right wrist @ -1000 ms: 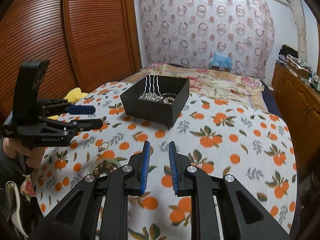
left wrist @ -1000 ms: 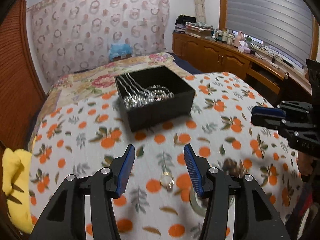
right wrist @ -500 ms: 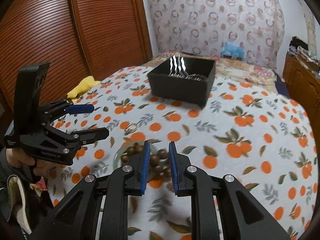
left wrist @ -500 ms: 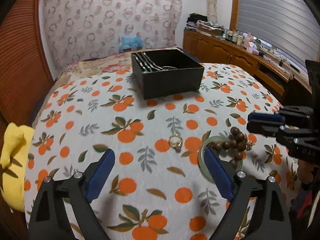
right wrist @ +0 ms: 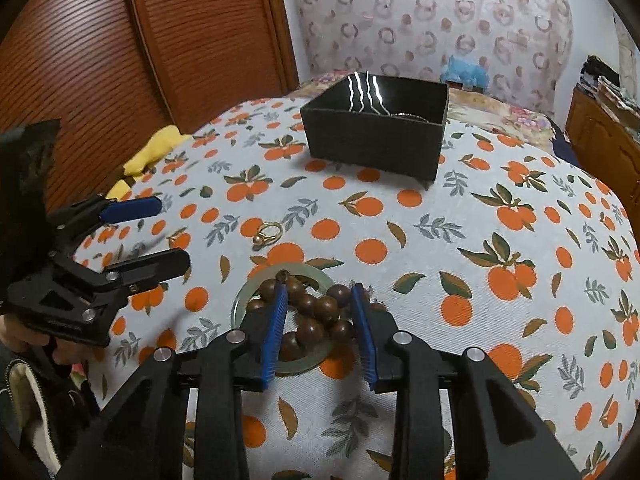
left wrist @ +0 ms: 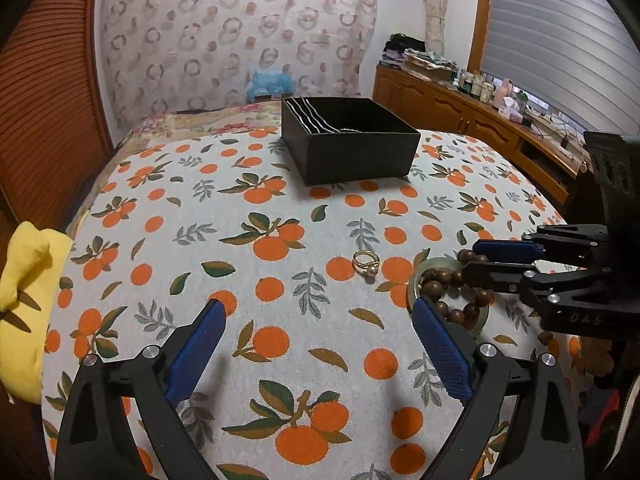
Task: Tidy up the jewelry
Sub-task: 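Grasp the brown wooden bead bracelet with the right tool, then lift the bead bracelet with the right tool while the left tool grasps the pale jade bangle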
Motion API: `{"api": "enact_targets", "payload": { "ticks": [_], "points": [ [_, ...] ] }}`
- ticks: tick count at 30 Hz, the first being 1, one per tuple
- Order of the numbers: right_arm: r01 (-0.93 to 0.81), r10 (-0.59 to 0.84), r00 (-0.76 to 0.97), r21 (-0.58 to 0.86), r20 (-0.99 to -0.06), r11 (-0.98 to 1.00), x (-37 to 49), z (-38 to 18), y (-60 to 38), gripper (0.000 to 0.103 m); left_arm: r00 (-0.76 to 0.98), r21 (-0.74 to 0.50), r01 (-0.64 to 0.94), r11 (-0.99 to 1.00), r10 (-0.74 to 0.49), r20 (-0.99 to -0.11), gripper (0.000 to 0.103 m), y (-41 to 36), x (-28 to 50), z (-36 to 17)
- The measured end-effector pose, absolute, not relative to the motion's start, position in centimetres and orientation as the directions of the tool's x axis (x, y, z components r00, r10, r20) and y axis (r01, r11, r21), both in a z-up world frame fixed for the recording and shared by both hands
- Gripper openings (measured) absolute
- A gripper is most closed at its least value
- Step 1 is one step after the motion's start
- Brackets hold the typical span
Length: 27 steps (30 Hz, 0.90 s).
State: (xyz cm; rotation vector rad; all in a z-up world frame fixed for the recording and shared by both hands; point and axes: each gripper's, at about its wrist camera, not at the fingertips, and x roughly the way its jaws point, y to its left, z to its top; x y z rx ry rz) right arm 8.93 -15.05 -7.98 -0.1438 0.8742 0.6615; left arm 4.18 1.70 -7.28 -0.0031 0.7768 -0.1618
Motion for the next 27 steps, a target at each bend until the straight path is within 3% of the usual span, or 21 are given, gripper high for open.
{"api": "enact_targets", "payload": {
  "ticks": [6,7,8,10,27],
  "points": [
    [-0.587,0.46,0.461,0.128,-0.759,0.8,9.4,-8.2,-14.7,0.035,0.698,-0.067,0.145,0.987,-0.15,-0.701,0.091,1.7,4.1,-7.4],
    [-0.595,0.463,0.458,0.126,-0.759,0.794,9.3,-8.2,-14.6,0.033,0.696,-0.069,0.145,0.987,-0.151,-0.702,0.091,1.7,4.1,-7.4],
    [-0.598,0.465,0.457,0.125,-0.758,0.792,9.3,-8.2,-14.6,0.022,0.695,-0.068,0.145,0.987,-0.15,-0.703,0.091,1.7,4.2,-7.4],
    [-0.606,0.477,0.451,0.134,-0.755,0.784,9.3,-8.1,-14.7,0.015,0.69,-0.06,0.15,0.987,-0.148,-0.709,0.091,1.4,4.2,-7.5],
    [-0.572,0.537,0.614,0.142,-0.579,0.808,8.6,-1.1,-21.2,0.015,0.626,-0.062,0.273,0.96,-0.227,-0.746,0.091,-2.4,5.6,-7.8]
  ]
}}
